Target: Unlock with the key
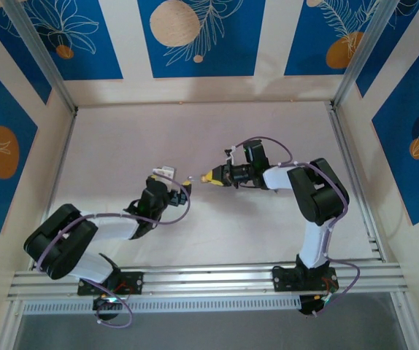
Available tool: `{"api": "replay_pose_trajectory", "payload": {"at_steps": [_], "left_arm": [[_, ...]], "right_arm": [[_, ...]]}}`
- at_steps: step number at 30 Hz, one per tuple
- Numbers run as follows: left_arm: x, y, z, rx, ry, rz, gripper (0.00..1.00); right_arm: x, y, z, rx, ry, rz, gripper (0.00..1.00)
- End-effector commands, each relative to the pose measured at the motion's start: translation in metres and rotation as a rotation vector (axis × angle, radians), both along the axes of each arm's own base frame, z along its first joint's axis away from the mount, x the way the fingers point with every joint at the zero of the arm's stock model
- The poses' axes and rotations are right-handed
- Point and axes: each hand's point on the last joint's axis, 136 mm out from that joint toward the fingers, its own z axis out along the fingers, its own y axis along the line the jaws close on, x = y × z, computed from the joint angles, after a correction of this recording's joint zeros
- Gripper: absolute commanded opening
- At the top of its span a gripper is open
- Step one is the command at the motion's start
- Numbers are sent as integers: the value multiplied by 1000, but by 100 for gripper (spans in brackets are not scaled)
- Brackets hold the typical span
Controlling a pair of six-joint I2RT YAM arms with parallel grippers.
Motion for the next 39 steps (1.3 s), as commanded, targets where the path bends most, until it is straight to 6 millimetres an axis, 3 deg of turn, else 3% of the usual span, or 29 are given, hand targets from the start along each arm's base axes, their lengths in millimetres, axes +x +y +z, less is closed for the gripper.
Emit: {"api": "replay_pose_trajectory", "payload": {"at_steps": [1, 11, 16, 26, 33, 39], "left_arm": [[5, 4, 4, -9, -33, 24, 96], [12, 7, 15, 0, -71, 42, 96], [11, 12, 27, -19, -83, 69, 96], [7, 23, 71, -26, -171, 82, 98], [9, 23, 77, -31, -184, 83, 99], [9, 21, 79, -39, -184, 76, 99]], "right_arm": [[17, 2, 11, 22, -34, -3, 2], [43, 3, -7, -32, -49, -14, 1], [37, 4, -22, -54, -27, 0, 1], [25, 3, -45, -40, 25, 16, 1], [7, -1, -55, -25, 48, 21, 1], [7, -2, -55, -22, 47, 16, 2]]}}
